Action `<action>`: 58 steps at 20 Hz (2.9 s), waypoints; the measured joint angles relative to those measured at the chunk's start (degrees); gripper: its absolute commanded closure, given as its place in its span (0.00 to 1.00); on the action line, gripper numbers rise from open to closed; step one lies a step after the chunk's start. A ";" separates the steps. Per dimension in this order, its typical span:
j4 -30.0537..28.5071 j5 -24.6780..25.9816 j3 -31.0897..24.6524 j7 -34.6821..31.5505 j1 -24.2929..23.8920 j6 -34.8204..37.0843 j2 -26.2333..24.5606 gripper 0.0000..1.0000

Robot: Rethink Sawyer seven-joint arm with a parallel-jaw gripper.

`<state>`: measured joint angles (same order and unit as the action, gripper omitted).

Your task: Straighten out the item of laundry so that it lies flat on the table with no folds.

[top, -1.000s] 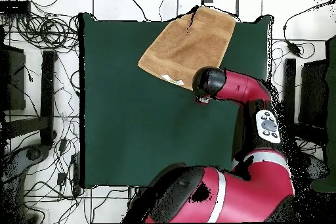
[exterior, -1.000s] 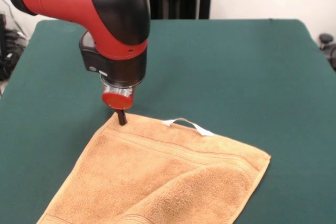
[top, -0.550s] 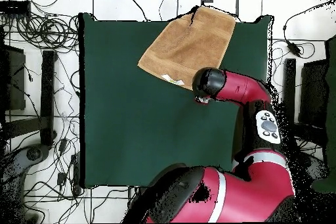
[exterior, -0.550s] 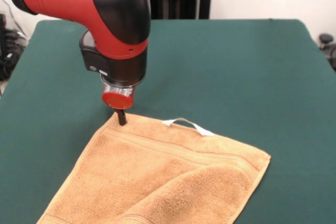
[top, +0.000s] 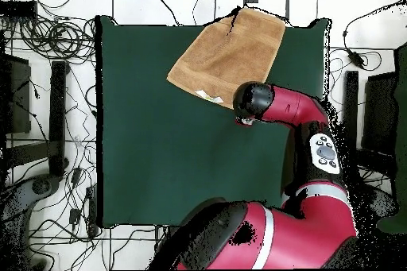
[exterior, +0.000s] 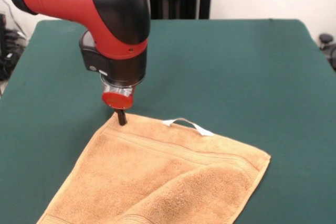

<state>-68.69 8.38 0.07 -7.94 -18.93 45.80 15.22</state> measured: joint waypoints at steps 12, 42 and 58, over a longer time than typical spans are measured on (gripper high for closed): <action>0.13 -0.01 -0.14 -0.01 -0.11 -3.93 -0.16 1.00; 0.69 -0.45 -0.24 -0.01 -0.26 -2.84 -0.40 1.00; 5.15 -1.26 -0.04 -0.01 -0.05 3.71 -2.31 1.00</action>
<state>-63.54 7.12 0.03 -7.95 -18.98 49.50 12.91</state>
